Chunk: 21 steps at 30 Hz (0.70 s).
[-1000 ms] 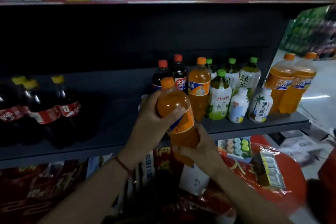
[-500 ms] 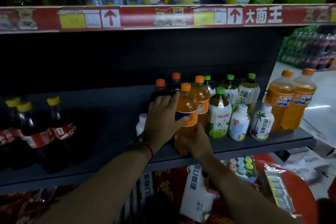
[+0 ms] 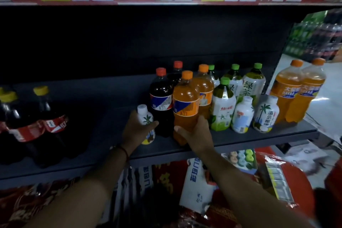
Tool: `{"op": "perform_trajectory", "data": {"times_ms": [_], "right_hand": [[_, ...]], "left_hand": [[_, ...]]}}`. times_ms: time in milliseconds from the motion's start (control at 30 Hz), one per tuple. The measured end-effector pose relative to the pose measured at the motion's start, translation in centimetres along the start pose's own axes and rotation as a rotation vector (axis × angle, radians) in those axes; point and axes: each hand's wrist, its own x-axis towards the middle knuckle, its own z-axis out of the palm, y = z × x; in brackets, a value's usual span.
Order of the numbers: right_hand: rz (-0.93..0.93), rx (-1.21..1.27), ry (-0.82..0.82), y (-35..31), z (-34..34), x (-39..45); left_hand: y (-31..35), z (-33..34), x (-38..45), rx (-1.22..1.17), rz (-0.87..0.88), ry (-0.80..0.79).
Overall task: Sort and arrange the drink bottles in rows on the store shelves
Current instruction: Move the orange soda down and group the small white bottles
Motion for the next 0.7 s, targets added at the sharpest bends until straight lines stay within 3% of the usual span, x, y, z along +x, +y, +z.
{"op": "perform_trajectory", "data": {"times_ms": [133,333,467,533,600,700], "right_hand": [[-0.040,0.099,-0.064,0.9,-3.1,-1.3],[-0.200,-0.123,0.344,3.4,-13.6,0.6],[-0.025,-0.086,0.184,4.7,-16.9,5.6],[0.086,-0.188,0.131,6.1,-16.7,6.8],[0.121,-0.258,0.175,7.1,-15.9,6.9],[0.049,-0.166,0.271,7.5,-15.4,5.7]], "left_hand": [[0.0,-0.3,-1.3,0.042,-0.003,0.001],[4.3,0.3,-8.8,-0.132,0.116,-0.013],[7.6,1.8,-10.6,-0.215,0.243,-0.019],[8.8,2.8,-10.7,-0.261,0.270,-0.046],[9.9,3.8,-10.6,-0.303,0.289,-0.076],[10.6,4.7,-10.2,-0.336,0.264,-0.105]]}}
